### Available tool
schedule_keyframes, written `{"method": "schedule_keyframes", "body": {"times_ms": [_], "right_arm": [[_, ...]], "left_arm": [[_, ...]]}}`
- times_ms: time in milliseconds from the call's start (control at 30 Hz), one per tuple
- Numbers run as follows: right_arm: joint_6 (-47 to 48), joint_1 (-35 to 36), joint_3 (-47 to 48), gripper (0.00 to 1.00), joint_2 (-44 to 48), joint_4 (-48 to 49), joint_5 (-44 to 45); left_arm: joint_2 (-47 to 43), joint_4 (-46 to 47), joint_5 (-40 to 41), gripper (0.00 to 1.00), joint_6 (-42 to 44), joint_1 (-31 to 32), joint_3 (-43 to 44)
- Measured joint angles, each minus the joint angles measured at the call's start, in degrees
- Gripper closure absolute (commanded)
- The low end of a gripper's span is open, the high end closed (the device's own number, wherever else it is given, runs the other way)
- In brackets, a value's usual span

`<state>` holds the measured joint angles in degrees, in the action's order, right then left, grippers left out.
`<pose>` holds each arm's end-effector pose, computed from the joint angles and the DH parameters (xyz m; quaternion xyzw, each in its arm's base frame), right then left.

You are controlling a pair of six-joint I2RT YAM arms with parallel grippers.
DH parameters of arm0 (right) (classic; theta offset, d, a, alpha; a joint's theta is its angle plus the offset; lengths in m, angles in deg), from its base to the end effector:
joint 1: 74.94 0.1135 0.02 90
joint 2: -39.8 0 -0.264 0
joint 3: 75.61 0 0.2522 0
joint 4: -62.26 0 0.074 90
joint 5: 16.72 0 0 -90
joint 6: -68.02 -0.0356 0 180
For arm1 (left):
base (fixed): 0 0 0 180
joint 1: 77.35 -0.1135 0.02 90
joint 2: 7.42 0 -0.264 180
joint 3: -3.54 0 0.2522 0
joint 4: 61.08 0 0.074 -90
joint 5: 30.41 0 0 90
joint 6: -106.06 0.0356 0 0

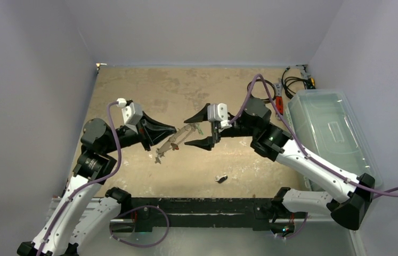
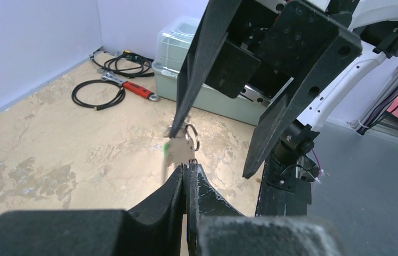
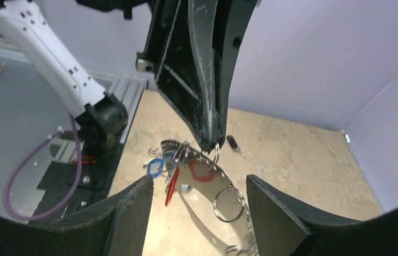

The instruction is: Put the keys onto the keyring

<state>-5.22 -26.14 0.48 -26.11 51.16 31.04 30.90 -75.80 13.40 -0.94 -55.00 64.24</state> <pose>0.1538 0.2120 0.3975 -0.5725 0.4222 0.4274 0.5580 0.1233 -0.0785 0.3864 0.3232 0.5911 -0.4763 0.5651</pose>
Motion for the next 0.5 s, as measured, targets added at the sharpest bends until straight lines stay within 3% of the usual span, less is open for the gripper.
{"method": "schedule_keyframes", "body": {"times_ms": [233,400,500], "right_arm": [[-6.29,0.00,-1.55,0.41,2.51,6.21,2.75],[-7.93,0.02,-1.55,0.54,2.38,7.26,2.40],[-8.22,0.17,-1.03,0.55,1.38,6.86,2.10]], "left_arm": [[0.00,0.59,0.22,1.00,-0.35,-0.20,-0.31],[0.00,1.07,-0.07,1.00,-0.52,-0.44,-0.68],[0.00,1.33,-0.15,1.00,-0.63,-0.68,-0.70]]}}
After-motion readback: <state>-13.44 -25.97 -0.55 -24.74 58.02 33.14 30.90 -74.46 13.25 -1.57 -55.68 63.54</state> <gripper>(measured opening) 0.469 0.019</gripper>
